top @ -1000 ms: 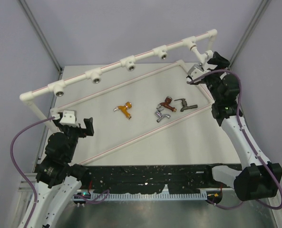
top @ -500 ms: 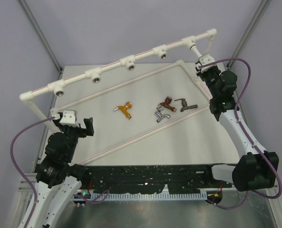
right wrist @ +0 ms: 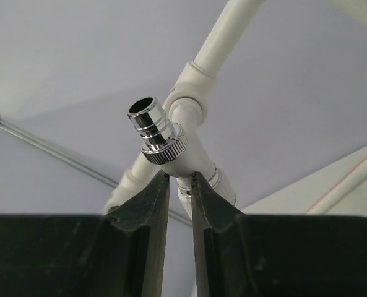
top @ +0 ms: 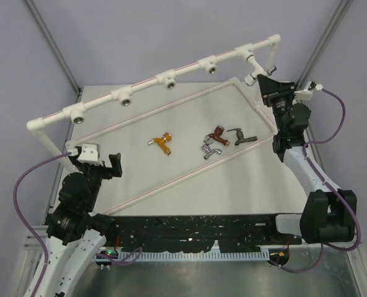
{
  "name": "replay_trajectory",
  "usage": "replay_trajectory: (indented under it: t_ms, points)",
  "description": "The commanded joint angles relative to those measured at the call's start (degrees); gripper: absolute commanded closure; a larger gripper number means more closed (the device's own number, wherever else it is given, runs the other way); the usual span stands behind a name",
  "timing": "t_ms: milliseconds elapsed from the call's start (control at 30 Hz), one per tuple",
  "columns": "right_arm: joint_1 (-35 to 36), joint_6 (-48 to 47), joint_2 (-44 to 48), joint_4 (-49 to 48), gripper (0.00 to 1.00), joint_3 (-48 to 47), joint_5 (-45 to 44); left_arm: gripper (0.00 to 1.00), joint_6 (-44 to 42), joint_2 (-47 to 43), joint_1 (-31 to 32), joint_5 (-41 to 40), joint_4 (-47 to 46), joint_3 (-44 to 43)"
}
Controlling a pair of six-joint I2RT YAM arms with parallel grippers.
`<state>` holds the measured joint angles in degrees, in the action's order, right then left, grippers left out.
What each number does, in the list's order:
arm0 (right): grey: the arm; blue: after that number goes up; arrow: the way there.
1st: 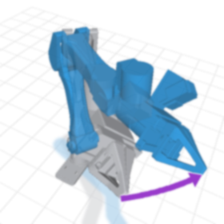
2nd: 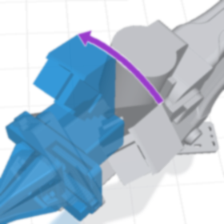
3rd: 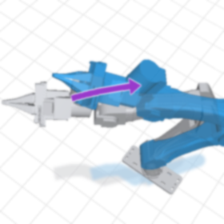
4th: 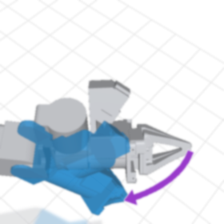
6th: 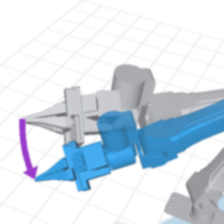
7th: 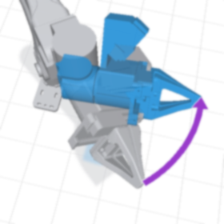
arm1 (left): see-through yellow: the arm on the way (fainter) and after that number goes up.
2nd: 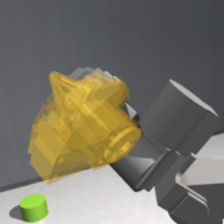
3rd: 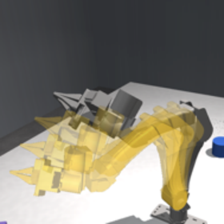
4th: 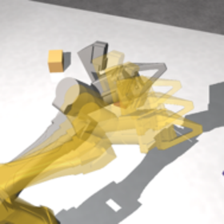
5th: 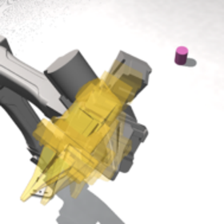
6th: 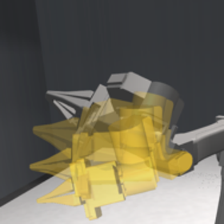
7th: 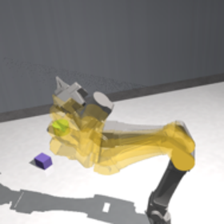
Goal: Install the water faucets
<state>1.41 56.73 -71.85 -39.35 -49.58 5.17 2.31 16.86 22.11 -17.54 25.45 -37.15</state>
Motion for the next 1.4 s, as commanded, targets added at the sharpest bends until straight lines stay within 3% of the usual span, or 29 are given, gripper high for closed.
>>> replay_trajectory:
  t_ms: [0, 133, 367, 567, 733, 933, 1167, 1367]
  points:
    - [-0.62, 33.15, -4.60, -16.45, 0.94, -1.04, -1.66, 0.06, -0.37, -0.43, 0.22, -0.30, -3.04, 0.14]
    - [-2.73, 26.35, -3.12, -14.72, 0.85, -2.62, 0.45, 0.06, -0.55, -0.60, 0.22, -0.39, -3.04, 0.14]
    - [-5.80, 4.05, 5.39, -2.77, 0.43, 0.01, 4.23, 0.06, -0.46, -0.87, 0.30, -0.39, -3.04, 0.14]
    - [-6.95, -21.08, 12.52, 11.04, 0.20, -1.21, 4.32, 0.06, -0.46, -0.96, 0.30, -0.13, -2.95, 0.14]
    - [-6.95, -37.37, 13.06, 12.98, 0.15, -3.41, 7.39, 0.06, -0.46, -1.13, 0.22, 0.14, -2.95, 0.14]
    - [-5.81, -41.17, 7.97, 14.57, 0.15, -7.63, 9.68, 0.06, -0.37, -1.04, 0.22, -0.04, -2.95, 0.14]
    - [-3.26, -40.65, 1.64, 16.85, 0.16, -13.61, 10.39, 0.06, -0.46, -0.96, 0.22, -0.30, -2.95, 0.14]
    - [-2.64, -27.66, -2.41, 12.64, 0.31, -13.96, 10.39, 0.06, -0.46, -0.87, 0.30, -0.39, -2.95, 0.14]
